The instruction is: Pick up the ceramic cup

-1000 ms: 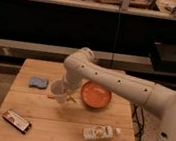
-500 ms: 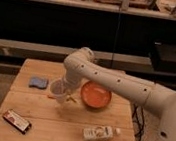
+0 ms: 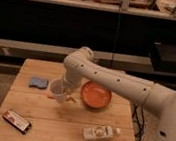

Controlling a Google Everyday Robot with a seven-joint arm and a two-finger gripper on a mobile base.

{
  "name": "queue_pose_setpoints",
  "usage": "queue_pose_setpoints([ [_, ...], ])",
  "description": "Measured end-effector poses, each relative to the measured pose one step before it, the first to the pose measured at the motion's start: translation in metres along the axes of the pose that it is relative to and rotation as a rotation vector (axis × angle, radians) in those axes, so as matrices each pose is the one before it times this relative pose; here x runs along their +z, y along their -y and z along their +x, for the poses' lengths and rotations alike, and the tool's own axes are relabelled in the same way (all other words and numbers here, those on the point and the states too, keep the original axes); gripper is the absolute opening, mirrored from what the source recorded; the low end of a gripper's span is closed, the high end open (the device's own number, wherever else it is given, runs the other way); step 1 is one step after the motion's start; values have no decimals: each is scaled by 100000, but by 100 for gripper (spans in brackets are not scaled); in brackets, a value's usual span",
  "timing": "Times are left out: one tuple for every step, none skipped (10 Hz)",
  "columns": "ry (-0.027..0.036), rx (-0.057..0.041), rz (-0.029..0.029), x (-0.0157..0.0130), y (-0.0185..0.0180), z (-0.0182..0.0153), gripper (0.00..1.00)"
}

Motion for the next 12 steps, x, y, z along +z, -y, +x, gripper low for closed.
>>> queue_pose_setpoints([
  [57, -81, -12, 19, 11, 24, 0],
  [-32, -12, 3, -27, -3, 29, 0],
  [-1, -98, 7, -21, 28, 33, 0],
  [29, -119, 14, -1, 42, 20, 0],
  [63, -85, 22, 15, 36, 9, 0],
  [-18, -88, -10, -22, 10, 43, 0],
  [-35, -50, 27, -26, 13, 33, 0],
  [45, -91, 47, 13, 41, 16, 0],
  [85, -82, 30, 30, 31, 11, 0],
  [26, -96, -24, -3, 22, 22, 0],
  [-65, -17, -2, -37, -18, 56, 0],
  [4, -39, -3, -7, 6, 19, 0],
])
